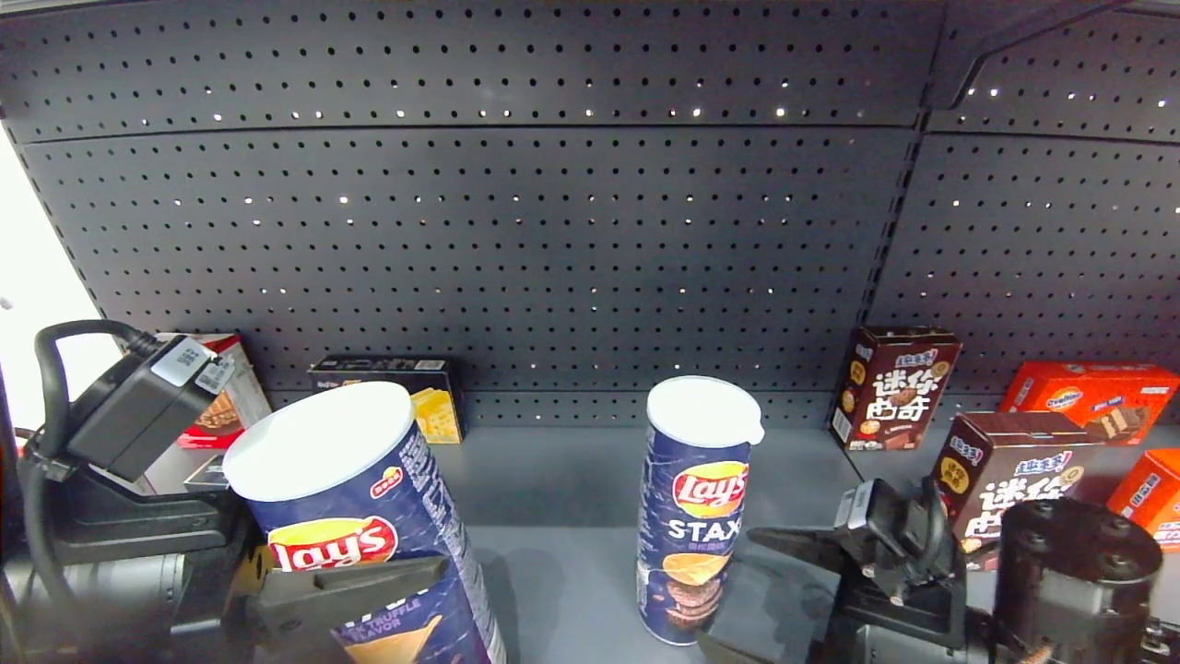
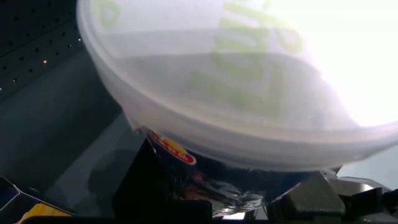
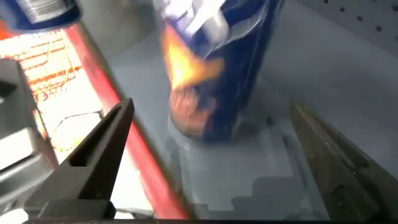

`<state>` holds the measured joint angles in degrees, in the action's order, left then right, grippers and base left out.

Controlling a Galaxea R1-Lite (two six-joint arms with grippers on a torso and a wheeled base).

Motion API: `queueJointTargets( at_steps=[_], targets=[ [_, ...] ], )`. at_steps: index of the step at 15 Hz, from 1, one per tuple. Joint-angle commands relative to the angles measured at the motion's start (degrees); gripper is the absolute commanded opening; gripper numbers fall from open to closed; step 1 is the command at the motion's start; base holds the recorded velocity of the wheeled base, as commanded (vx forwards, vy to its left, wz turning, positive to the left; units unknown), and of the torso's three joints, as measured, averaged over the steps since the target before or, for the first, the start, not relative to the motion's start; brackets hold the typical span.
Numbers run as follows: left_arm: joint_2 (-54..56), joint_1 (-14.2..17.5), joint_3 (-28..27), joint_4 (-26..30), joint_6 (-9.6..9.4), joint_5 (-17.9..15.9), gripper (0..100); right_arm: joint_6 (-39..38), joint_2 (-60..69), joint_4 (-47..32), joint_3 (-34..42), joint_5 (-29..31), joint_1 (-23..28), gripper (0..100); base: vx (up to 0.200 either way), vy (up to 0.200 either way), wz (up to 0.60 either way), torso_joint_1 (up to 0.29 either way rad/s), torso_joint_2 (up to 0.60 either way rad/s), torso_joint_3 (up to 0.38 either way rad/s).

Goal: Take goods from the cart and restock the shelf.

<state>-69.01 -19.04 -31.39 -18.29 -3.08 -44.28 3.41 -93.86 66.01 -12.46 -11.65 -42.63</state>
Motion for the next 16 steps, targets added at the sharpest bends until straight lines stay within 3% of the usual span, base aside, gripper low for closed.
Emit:
queueJointTargets(
  at_steps=[1,4,16],
  targets=[
    [-0.07,-0.03,-0.07,-0.08,0.01,-0.02,0,0.01,5.26,-0.18,3.76,-0.04,2.29,100,0.000,0.000,0.00,0.000,0.00,0.000],
    [0.02,-0.12,0.01,-0.08,0.01,-0.02,0,0.37,5.17,-0.27,3.58,0.49,7.12,100,0.000,0.000,0.00,0.000,0.00,0.000],
    [0.54,0.15,1.60,-0.17,0.01,0.24,0,0.37,-2.21,-0.71,-3.98,4.71,7.47,100,0.000,0.000,0.00,0.000,0.00,0.000]
  ],
)
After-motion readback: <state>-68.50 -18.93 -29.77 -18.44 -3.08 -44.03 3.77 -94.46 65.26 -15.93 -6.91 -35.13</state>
